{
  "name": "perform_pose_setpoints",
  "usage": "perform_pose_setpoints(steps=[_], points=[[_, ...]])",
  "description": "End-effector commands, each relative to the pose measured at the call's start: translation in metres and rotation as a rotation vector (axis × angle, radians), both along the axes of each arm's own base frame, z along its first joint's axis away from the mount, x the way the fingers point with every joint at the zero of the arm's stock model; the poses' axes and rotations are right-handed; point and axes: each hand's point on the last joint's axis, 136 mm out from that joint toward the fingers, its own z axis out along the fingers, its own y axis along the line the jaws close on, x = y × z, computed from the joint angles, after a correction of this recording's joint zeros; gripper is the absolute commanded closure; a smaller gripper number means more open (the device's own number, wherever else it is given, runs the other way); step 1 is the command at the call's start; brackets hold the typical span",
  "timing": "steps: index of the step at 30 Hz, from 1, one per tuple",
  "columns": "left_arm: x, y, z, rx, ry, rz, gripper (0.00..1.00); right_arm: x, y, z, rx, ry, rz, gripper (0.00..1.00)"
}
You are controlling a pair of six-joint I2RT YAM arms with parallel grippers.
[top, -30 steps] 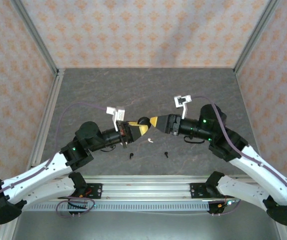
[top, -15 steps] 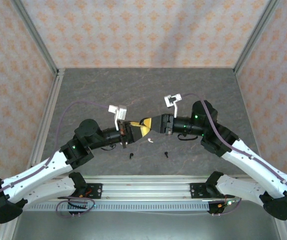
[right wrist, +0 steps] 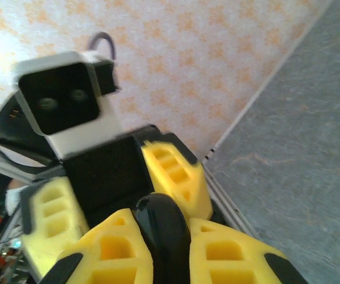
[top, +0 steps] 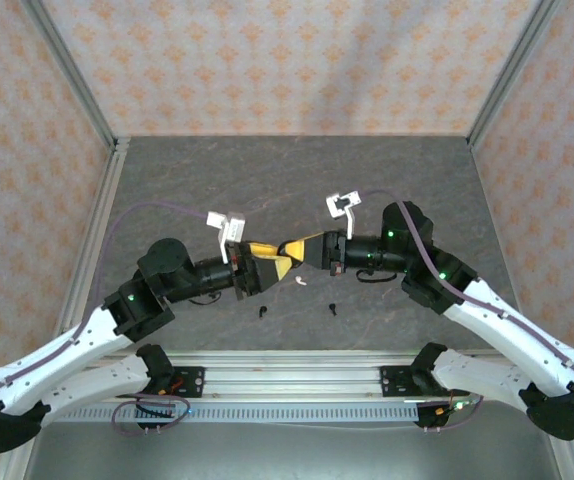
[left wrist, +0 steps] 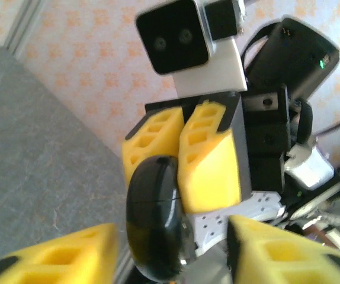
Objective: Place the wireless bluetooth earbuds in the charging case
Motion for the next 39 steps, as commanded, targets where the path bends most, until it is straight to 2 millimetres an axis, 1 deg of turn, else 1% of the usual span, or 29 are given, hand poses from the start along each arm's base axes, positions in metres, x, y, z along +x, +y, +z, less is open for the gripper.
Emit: perform_pose_setpoints(steps=[1,3,6,8,10,12,14,16,18,20,23,25,28,32,34,37,39], points=[[0.0,0.015,0.011,0.047,-0.042,0.059,0.29,0.001,-0.011,0.016,-0.033,-0.091,-0.041,1.0],[-0.001,0.02,0.005,0.092,-0.033,0.069,0.23,0.004,-0.016,0.012,-0.09,-0.111,-0.062,1.0],[-0.007,0.021,-0.003,0.127,-0.056,0.038,0.2,0.002,-0.019,0.007,-0.177,-0.129,-0.043,1.0],[-0.012,0.02,-0.008,0.146,-0.063,0.009,0.21,-0.001,-0.02,0.004,-0.212,-0.144,-0.016,1.0],[-0.011,0.02,-0.01,0.158,-0.076,0.012,0.22,-0.005,-0.019,0.003,-0.231,-0.158,0.018,1.0],[-0.01,0.02,-0.008,0.129,-0.094,0.022,0.26,-0.009,-0.017,0.004,-0.232,-0.168,0.052,1.0],[-0.013,0.018,-0.001,0.07,-0.147,0.005,0.3,-0.012,-0.015,0.004,-0.23,-0.172,0.078,1.0],[-0.013,0.019,-0.001,0.036,-0.177,0.013,0.3,-0.013,-0.014,0.004,-0.226,-0.174,0.09,1.0],[-0.015,0.018,-0.003,0.049,-0.205,0.001,0.29,-0.014,-0.013,0.005,-0.216,-0.176,0.096,1.0],[-0.019,0.014,-0.005,0.067,-0.223,-0.035,0.28,-0.014,-0.011,0.005,-0.207,-0.173,0.098,1.0],[-0.022,0.005,-0.01,0.097,-0.193,-0.091,0.29,-0.015,-0.008,0.004,-0.19,-0.167,0.116,1.0],[-0.021,-0.002,-0.01,0.094,-0.157,-0.118,0.31,-0.017,-0.005,0.005,-0.172,-0.164,0.138,1.0],[-0.019,-0.012,-0.004,0.028,-0.134,-0.147,0.35,-0.017,-0.002,0.006,-0.151,-0.167,0.145,1.0],[-0.016,-0.017,-0.005,0.01,-0.125,-0.151,0.4,-0.015,-0.001,0.005,-0.145,-0.169,0.138,1.0],[-0.016,-0.018,-0.006,0.013,-0.127,-0.155,0.46,-0.014,0.0,0.006,-0.143,-0.17,0.137,1.0],[-0.016,-0.018,-0.005,0.017,-0.131,-0.155,0.59,-0.014,0.0,0.005,-0.145,-0.171,0.138,1.0],[-0.017,-0.017,-0.005,0.023,-0.135,-0.153,0.71,-0.015,0.0,0.003,-0.146,-0.166,0.14,1.0]])
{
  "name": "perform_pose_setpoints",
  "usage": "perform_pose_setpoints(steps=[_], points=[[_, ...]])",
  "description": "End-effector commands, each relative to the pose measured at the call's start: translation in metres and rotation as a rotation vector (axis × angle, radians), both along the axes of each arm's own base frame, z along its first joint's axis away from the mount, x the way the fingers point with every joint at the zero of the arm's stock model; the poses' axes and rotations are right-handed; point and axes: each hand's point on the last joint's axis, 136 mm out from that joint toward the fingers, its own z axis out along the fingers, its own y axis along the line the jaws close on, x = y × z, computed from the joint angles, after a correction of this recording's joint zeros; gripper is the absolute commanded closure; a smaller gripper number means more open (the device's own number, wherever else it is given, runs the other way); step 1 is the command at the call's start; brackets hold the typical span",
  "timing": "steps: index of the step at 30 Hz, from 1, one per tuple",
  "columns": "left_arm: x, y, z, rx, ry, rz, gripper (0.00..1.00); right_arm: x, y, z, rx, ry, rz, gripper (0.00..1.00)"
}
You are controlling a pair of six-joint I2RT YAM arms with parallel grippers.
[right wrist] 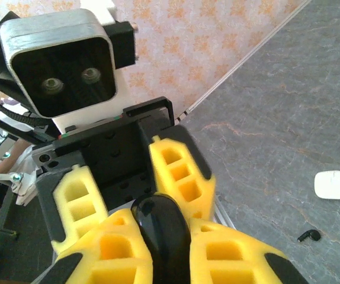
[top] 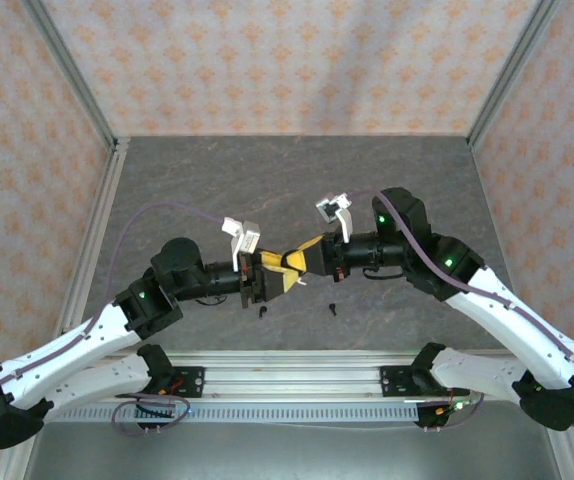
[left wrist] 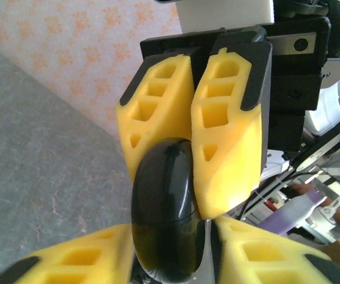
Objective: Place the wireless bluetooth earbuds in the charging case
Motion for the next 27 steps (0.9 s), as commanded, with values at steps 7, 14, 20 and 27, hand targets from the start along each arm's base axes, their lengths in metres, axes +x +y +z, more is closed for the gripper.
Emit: perform_pose_setpoints(steps=[7,14,20,27], points=[[-0.004,0.008,0.01,-0.011,-0.083,0.006,0.94,0.0,0.004,0.003,0.028,-0.006,0.015,0.99],[-0.009,0.02,0.006,0.007,-0.184,0.035,1.0,0.007,0.0,-0.014,-0.026,-0.005,-0.026,0.77],[-0.012,0.03,-0.003,0.007,-0.278,0.062,1.0,0.016,0.0,-0.024,-0.055,0.025,-0.062,0.66],[-0.012,0.038,-0.017,0.046,-0.307,0.093,1.0,0.028,-0.003,-0.045,-0.132,0.051,-0.121,0.63]])
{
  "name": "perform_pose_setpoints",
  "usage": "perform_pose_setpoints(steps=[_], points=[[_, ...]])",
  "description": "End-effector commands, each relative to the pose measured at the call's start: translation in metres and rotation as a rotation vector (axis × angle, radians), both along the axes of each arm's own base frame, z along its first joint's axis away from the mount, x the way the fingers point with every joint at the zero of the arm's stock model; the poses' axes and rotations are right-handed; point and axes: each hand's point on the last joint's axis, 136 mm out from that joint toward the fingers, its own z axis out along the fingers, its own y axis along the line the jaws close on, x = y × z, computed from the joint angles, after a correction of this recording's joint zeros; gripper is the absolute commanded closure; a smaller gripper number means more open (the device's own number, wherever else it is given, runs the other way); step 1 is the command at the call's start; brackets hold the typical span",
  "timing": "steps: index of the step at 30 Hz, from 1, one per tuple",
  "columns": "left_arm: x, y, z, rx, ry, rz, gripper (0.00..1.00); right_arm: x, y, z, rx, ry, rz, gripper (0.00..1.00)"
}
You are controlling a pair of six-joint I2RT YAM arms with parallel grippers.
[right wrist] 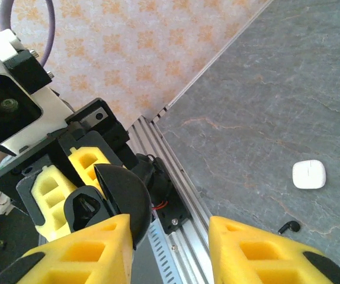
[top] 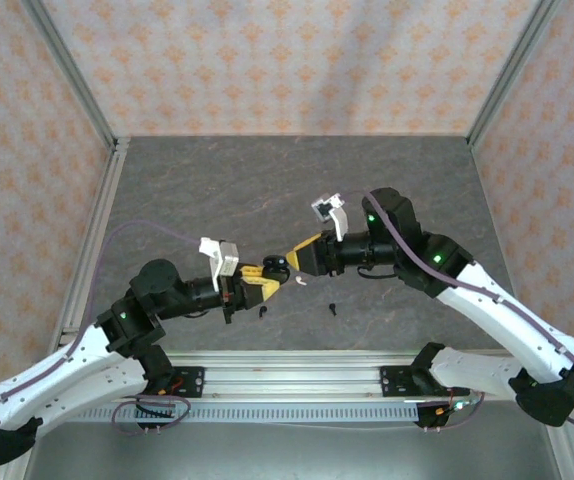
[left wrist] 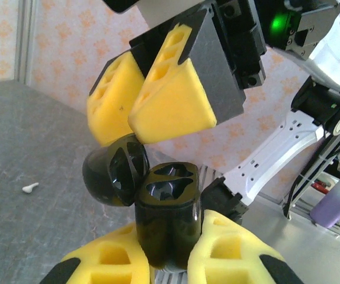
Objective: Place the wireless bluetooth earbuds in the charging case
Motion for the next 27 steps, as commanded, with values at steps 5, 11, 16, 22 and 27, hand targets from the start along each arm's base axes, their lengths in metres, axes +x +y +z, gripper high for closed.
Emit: perform_pose_setpoints(steps=[5,11,16,22,27], points=[[0.006,0.012,-0.005,0.046,-0.081,0.074,1.0,0.009,-0.006,-0.016,-0.045,0.039,-0.069,0.57],[0.012,0.037,-0.031,0.193,-0.111,0.184,1.0,0.02,-0.027,-0.024,-0.047,0.074,-0.244,0.54],[0.013,0.068,-0.046,0.258,-0.146,0.298,1.0,0.031,-0.035,-0.08,-0.05,0.26,-0.412,0.58],[0.012,0.098,-0.054,0.198,-0.185,0.419,1.0,0.036,-0.031,-0.176,-0.199,0.456,-0.572,0.66],[0.006,0.11,-0.061,0.192,-0.17,0.443,1.0,0.033,-0.005,-0.223,-0.398,0.478,-0.577,0.68]])
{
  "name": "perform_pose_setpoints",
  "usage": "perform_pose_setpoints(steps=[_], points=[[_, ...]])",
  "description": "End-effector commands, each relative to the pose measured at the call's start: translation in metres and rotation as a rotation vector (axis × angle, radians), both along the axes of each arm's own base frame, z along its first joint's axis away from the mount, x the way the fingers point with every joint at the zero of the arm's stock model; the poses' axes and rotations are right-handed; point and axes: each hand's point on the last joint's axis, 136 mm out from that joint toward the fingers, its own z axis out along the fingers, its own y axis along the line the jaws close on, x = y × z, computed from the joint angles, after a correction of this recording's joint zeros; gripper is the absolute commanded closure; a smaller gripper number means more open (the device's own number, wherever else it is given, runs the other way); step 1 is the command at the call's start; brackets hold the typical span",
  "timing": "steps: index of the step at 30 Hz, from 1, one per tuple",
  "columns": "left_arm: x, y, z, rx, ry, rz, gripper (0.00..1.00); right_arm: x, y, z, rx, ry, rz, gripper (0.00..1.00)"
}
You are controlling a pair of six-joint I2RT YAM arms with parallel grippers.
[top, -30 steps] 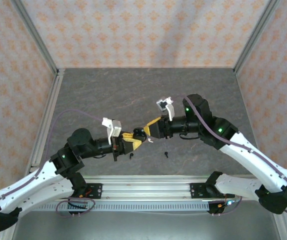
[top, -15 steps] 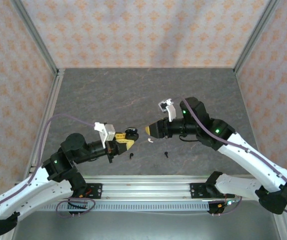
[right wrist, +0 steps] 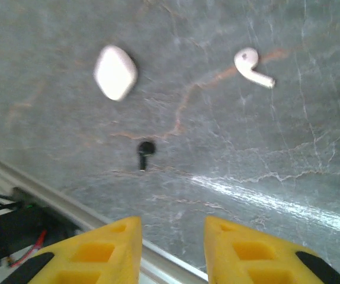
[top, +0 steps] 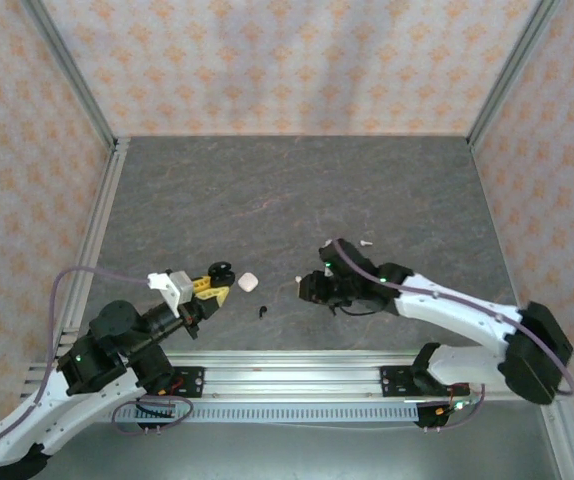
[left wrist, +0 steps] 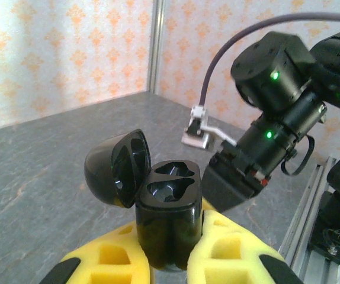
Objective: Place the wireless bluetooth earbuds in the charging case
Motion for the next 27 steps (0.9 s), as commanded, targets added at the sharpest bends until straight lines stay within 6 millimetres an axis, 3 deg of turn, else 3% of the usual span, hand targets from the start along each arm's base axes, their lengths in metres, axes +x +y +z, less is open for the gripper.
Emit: perform_pose_setpoints(steps=[1,7,10,27], points=[[0.002,0.01,-0.008,0.015,0.012,0.047,1.0,0.016,0.023,-0.004,-0.048,-0.019,-0.046,0.68],[0.002,0.008,-0.01,0.027,0.034,0.041,1.0,0.011,0.071,-0.035,-0.141,0.057,0.067,0.67],[0.002,0.009,-0.015,0.04,0.057,0.043,1.0,0.01,0.085,-0.048,-0.182,0.075,0.1,0.67],[0.004,0.01,-0.018,0.038,0.067,0.059,1.0,0.015,0.091,-0.075,-0.319,0.117,0.132,0.67]])
